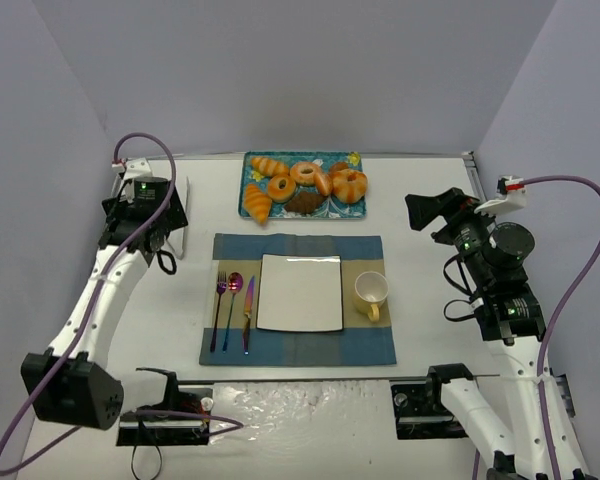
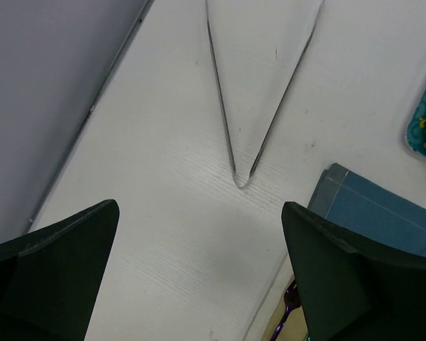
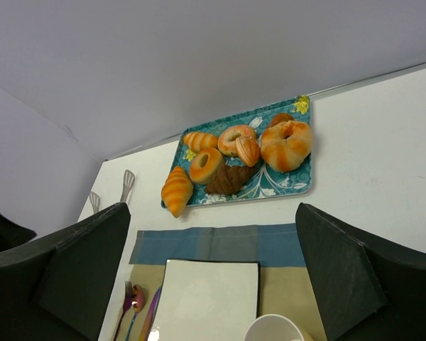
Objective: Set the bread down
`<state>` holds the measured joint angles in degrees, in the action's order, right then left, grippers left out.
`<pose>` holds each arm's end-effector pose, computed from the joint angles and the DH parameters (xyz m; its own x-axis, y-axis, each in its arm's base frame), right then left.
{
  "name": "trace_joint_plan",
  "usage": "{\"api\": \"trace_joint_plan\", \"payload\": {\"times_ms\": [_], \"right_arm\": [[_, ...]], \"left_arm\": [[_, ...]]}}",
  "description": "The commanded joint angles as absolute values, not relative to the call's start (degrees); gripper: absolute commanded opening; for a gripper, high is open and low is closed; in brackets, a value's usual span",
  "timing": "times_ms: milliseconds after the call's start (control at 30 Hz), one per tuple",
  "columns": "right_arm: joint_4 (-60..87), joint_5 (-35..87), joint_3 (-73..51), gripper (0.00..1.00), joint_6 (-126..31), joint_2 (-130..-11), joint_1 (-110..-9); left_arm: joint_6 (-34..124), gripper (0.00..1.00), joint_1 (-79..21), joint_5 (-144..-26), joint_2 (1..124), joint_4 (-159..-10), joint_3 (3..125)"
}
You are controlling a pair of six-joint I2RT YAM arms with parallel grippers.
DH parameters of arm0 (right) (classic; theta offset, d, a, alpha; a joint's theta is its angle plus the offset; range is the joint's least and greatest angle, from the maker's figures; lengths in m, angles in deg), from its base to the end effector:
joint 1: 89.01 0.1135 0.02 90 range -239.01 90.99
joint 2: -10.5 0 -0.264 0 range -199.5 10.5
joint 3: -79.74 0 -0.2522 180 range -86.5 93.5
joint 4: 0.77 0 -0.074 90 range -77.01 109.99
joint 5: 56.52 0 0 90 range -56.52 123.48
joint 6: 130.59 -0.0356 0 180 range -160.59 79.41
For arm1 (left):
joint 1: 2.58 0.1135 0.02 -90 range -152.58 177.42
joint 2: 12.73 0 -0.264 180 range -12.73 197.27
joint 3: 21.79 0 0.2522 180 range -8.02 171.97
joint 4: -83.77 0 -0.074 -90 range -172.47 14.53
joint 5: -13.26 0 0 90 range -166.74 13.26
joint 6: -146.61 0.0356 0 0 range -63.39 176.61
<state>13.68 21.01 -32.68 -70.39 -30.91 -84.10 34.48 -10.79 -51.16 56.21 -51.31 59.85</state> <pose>0.1536 0.0209 0.4214 0.0294 0.4896 -0.8715 -0.3559 0.8198 0.4486 0.2605 -0.0220 0.3587 -0.4012 -0.2854 -0.8704 -0.4144 0.9040 -0.1054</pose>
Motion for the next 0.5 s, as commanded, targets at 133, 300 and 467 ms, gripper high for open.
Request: {"api": "trace_joint_plan", "payload": {"times_ms": [133, 300, 467], "right_arm": [[9.47, 18.98, -32.09, 1.0, -69.42, -31.57, -84.35], [9.47, 18.52, -31.31, 1.0, -69.6, -32.18, -84.35], [9.51, 18.1, -30.86, 1.0, -69.42, -32.44, -84.35]], "left_arm": [[35.02, 0.97, -7.14, -56.79, 68.1, -53.81, 64.96], [36.79, 0.97, -5.68, -60.11, 75.01, -57.59, 65.76], [37.8, 0.97, -5.05, -62.1, 79.45, -59.09, 67.38]]}}
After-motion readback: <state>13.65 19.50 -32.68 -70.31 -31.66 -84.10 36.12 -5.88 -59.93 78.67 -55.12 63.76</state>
